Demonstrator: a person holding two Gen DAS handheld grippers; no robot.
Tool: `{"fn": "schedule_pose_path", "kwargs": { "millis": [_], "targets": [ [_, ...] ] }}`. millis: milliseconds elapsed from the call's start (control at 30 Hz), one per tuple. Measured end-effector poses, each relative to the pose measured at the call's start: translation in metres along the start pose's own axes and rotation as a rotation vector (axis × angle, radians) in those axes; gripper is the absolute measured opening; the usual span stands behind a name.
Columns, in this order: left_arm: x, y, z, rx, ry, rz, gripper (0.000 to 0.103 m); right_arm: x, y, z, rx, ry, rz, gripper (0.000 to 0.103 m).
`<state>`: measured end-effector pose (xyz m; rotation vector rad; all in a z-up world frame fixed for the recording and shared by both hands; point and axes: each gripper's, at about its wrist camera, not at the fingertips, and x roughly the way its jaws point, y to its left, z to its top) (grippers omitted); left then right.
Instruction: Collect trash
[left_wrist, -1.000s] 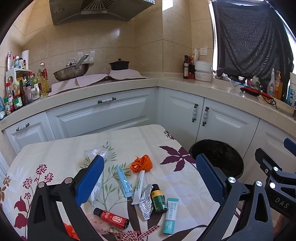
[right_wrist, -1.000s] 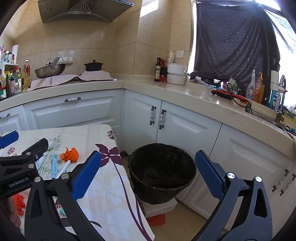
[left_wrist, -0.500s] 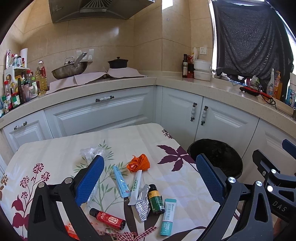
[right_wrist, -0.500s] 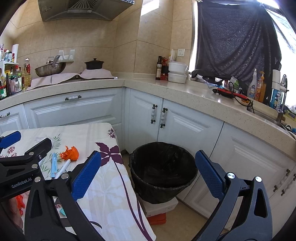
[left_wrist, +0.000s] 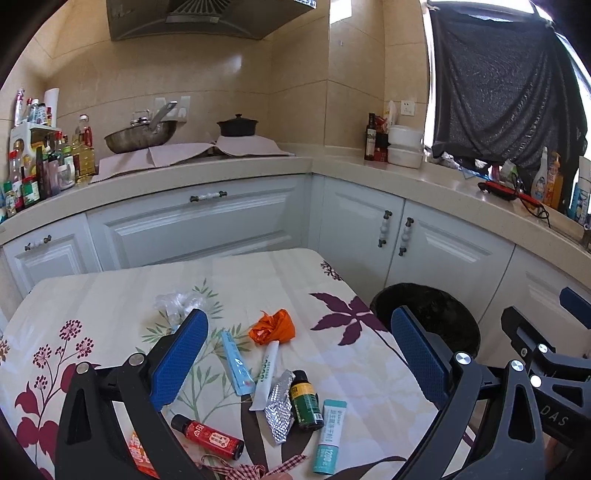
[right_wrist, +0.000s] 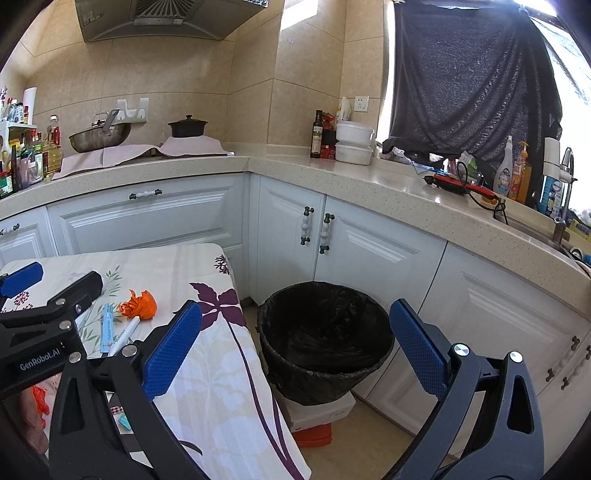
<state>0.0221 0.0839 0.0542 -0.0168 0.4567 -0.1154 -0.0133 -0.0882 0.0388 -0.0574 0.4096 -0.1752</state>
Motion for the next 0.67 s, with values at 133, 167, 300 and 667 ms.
{"fn": "schedule_pose_path", "kwargs": {
  "millis": [133, 167, 300, 667],
  "targets": [
    [0.0003, -0.0021, -0.0001, 0.004, 0.001, -0.005, 0.097, 0.0009, 0.0002, -0.0008, 0.001, 0.002, 0.003, 0.099],
    [0.0018, -0.0027, -0.0005, 0.004, 0.014, -0.001, 0.097, 0.0011, 0.0004, -0.0013, 0.001, 0.003, 0.004, 0.099],
    [0.0025, -0.0038, -0.0027, 0.01, 0.025, -0.012, 0.097, -0.0005, 0.0003, -0.0025, -0.002, 0.001, 0.005, 0.099],
    [-0.0068, -0.0098, 0.0009, 0.038, -0.015, -0.025, 0.097, -0.0037, -0.005, -0.0009, 0.015, -0.011, -0.006, 0.099]
  ]
}}
